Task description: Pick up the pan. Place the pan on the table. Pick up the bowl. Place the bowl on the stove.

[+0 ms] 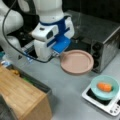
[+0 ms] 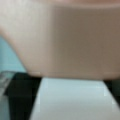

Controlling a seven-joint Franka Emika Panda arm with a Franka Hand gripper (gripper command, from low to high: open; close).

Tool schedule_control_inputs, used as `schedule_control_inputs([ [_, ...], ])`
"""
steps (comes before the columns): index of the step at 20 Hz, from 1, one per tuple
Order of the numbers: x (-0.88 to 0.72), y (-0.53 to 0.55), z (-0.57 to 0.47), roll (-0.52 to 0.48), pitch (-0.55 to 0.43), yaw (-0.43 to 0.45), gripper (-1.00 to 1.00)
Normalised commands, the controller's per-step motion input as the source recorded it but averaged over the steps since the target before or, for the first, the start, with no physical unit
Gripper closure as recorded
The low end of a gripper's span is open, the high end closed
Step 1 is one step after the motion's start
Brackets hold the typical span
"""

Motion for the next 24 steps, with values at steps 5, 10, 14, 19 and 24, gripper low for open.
schedule_control_inputs([
  [5, 0.33, -0.07, 0.22, 0.094, 0.25, 0.071, 1.0],
  [10, 0.33, -0.07, 0.22, 0.094, 0.249, 0.071, 1.0],
  [14, 0.33, -0.07, 0.23, 0.093, 0.248, 0.071, 1.0],
  [19, 0.33, -0.07, 0.23, 0.093, 0.248, 0.071, 1.0],
  [24, 0.32, -0.07, 0.23, 0.093, 0.248, 0.071, 1.0],
])
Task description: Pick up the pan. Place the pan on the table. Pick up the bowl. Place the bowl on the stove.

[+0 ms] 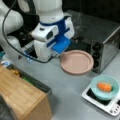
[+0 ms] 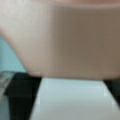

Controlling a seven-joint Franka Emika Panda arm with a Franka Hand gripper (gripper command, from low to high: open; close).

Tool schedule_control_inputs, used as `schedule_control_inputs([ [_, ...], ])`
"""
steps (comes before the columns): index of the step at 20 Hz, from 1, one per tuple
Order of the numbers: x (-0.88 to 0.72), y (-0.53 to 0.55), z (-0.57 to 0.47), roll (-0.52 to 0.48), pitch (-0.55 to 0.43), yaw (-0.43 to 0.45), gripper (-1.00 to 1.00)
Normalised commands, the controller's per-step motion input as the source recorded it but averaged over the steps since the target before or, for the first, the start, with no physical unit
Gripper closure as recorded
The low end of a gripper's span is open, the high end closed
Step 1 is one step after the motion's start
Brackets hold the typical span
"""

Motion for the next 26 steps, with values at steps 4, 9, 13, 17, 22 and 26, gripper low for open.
schedule_control_inputs([
  [4, 0.35, -0.1, 0.19, 0.036, -0.004, 0.085, 1.0],
  [9, 0.32, -0.15, 0.11, 0.04, 0.03, 0.091, 1.0],
  [13, 0.28, -0.15, 0.12, 0.045, 0.064, 0.102, 1.0],
  [17, 0.3, -0.14, 0.11, 0.051, 0.068, 0.113, 1.0],
  [22, 0.36, -0.19, 0.12, 0.051, 0.089, 0.12, 1.0],
  [26, 0.42, -0.22, 0.18, 0.02, 0.165, 0.096, 1.0],
])
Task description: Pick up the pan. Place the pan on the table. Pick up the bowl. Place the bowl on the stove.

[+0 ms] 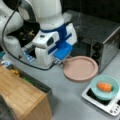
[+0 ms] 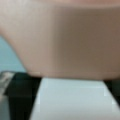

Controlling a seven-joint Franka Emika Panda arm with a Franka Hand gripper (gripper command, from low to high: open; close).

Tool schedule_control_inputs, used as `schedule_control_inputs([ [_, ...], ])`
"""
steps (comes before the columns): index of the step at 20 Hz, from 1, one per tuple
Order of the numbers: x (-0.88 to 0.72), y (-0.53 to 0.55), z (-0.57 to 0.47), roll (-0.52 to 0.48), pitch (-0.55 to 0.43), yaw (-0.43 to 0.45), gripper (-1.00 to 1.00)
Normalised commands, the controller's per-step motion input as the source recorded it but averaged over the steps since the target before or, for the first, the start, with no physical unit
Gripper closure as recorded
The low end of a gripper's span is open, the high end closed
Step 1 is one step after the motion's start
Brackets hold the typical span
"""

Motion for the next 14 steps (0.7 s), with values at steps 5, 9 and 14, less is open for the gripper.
schedule_control_inputs([
  [5, 0.4, -0.18, 0.19, 0.025, 0.184, 0.101, 1.0],
  [9, 0.34, -0.18, 0.12, 0.013, 0.21, 0.11, 1.0],
  [14, 0.37, -0.21, 0.06, -0.012, 0.236, 0.106, 1.0],
])
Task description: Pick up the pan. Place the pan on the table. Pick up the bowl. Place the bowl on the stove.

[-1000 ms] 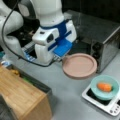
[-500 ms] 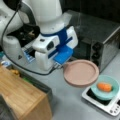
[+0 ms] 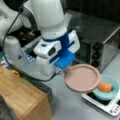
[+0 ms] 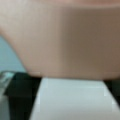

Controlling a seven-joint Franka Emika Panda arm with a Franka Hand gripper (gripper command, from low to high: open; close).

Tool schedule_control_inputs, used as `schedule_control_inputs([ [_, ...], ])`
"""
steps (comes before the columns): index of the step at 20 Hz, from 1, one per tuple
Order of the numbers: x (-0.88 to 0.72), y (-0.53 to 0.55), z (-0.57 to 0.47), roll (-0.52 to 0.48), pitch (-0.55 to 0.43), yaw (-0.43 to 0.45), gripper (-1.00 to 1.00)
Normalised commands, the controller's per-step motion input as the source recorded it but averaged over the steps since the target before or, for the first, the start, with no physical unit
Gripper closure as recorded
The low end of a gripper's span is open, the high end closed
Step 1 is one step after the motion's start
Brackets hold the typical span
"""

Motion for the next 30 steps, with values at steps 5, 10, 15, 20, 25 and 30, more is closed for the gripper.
schedule_control_inputs([
  [5, 0.42, -0.19, 0.09, -0.039, 0.25, 0.116, 1.0],
  [10, 0.41, -0.19, 0.11, -0.035, 0.219, 0.136, 1.0],
  [15, 0.35, -0.2, 0.11, -0.05, 0.175, 0.156, 1.0],
  [20, 0.32, -0.2, 0.13, -0.059, 0.16, 0.162, 1.0],
  [25, 0.34, -0.19, 0.14, -0.076, 0.153, 0.156, 1.0],
  [30, 0.36, -0.15, 0.14, -0.117, 0.162, 0.137, 1.0],
])
